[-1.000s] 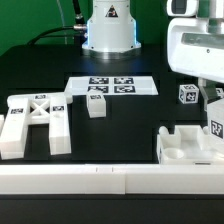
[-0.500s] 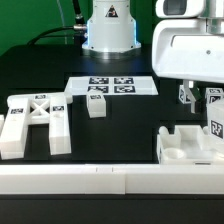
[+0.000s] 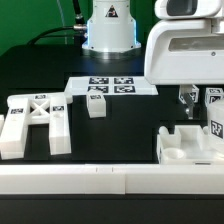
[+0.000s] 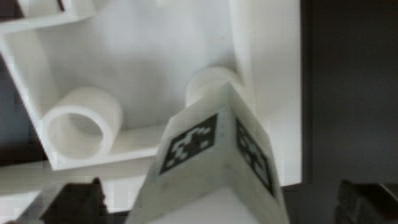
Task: Assemble chair
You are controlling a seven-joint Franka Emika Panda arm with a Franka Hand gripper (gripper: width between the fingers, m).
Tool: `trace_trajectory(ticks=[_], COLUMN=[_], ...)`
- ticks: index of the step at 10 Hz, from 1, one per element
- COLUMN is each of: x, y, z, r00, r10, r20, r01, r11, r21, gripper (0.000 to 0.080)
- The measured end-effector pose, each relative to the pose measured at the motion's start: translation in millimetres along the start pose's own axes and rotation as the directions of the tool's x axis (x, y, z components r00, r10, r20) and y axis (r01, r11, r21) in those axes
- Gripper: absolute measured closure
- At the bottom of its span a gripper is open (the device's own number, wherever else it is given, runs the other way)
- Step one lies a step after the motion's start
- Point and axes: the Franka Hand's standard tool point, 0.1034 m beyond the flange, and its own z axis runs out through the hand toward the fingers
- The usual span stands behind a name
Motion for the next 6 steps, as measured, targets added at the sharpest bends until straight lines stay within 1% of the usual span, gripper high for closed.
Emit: trace_trajectory(ticks=[2,3,4,5,6], x=[0.0,0.1,0.2,0.5,0.8], y=[0.3,1.2,1.4,2.6,3.6], z=[0.0,0.2,0.1,0.1,0.1], r00=[0.988,0.974,0.958,0.927,0.905], r10=[-0.153,-0.227,-0.287,-0.376,-0.425], r20=[0.0,0.001,0.001,0.003,0.005], r01=[0.153,0.227,0.287,0.376,0.425], r11=[0.988,0.974,0.958,0.927,0.905], r21=[-0.004,-0.009,-0.009,-0.014,-0.02], gripper=[0.0151,0.0151,0.0151,0.0151,0.0151])
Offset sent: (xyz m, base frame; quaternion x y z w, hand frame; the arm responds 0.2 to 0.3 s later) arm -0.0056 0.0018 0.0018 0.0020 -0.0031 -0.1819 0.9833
